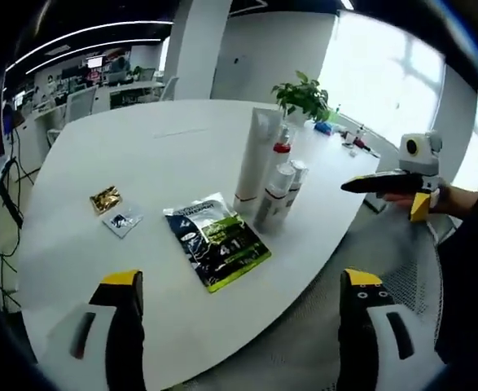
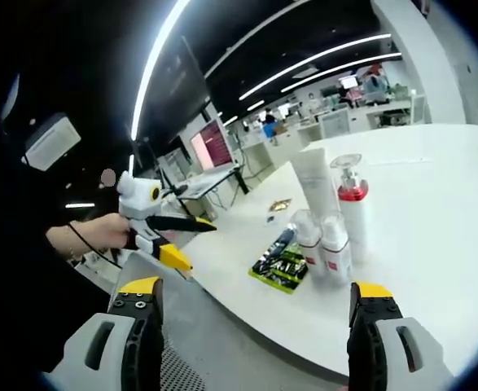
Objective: Arrange the skincare products in the storage area until every visible bottle or jar stands upright without overlapping.
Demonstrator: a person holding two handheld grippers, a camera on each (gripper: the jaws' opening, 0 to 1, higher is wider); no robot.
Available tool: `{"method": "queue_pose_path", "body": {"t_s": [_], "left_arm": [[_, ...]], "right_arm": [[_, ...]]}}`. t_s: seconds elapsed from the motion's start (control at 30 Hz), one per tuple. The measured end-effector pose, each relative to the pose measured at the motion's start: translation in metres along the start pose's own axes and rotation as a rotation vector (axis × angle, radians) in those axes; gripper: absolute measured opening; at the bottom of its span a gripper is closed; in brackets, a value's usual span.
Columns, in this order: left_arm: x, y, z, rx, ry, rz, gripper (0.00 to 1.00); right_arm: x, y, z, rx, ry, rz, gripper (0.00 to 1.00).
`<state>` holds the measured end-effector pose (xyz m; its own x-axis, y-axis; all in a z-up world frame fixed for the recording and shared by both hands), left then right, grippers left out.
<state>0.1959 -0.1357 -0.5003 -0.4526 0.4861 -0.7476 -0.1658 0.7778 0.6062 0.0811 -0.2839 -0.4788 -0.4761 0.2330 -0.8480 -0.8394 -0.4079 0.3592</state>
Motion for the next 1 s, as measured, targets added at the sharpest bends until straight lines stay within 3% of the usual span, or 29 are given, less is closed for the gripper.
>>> {"method": "queue_pose_path", "body": {"t_s": [0.1,0.27,0.6,0.73,1.0], "left_arm": [[-0.002,0.005,-0.006,0.002,0.008,-0.021,0.99],[0.005,0.009,-0.007,-0.003,0.025,-0.013,0.99],[0.003,0.017,-0.010,-0.023,0.086,-0.061,0.99],[0.012,0.011,-0.009,-0.035,0.070,-0.020,0.98],[0.015,0.009,-0.007,-0.041,0.071,-0.004,0.98]], "right_arm": [[0.001,0.000,0.000,0.000,-0.003,0.002,0.99],[0.002,-0.001,0.001,-0.004,-0.004,0.006,0.99],[0.000,0.000,0.001,-0.007,-0.009,-0.004,0.99],[0.000,0.001,0.002,-0.009,-0.007,-0.004,0.99],[-0.001,0.002,0.000,-0.007,-0.014,-0.012,0.99]]}}
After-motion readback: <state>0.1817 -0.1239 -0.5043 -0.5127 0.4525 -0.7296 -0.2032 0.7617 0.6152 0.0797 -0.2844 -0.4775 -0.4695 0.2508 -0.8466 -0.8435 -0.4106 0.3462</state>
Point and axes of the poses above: the point that each gripper's makers call its tool centre point, and the gripper's own axes: y roughly backward along the fingers, z roughly to its left, x roughly out of its underside, the point moved 1 cm from there along y, roughly backward along the fingers, and after that the axes turned 3 degrees about y, right-handed, at the moved point
